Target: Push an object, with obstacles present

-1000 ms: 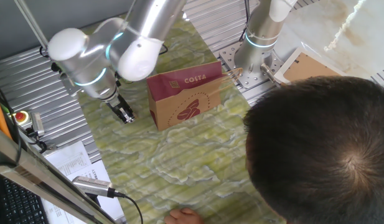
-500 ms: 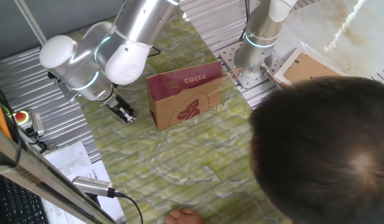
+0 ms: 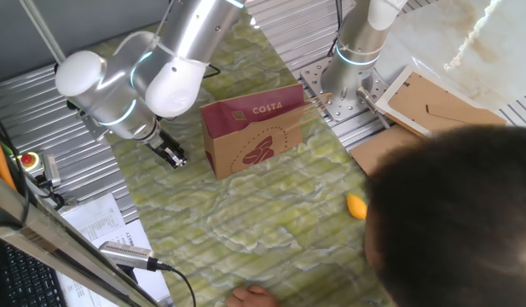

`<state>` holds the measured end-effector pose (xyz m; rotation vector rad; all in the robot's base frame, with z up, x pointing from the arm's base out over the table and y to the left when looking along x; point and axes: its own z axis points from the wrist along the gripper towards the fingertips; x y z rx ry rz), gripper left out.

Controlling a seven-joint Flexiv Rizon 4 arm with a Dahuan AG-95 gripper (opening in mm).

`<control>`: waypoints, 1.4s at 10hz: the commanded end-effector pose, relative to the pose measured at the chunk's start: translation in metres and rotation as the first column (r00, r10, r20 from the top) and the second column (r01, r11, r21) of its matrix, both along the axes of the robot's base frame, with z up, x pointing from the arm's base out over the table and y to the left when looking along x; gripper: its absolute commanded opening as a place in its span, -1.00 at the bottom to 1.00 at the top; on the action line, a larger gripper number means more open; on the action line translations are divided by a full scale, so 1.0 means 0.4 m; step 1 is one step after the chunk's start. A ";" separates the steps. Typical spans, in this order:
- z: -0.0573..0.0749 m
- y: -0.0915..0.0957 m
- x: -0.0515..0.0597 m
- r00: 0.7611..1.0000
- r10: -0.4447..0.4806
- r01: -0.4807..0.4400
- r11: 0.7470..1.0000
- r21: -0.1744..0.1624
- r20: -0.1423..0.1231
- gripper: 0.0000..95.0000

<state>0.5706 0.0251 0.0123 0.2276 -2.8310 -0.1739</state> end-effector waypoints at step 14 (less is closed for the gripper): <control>0.023 -0.109 -0.045 0.989 -0.010 0.027 0.993 -0.115 0.145 -1.00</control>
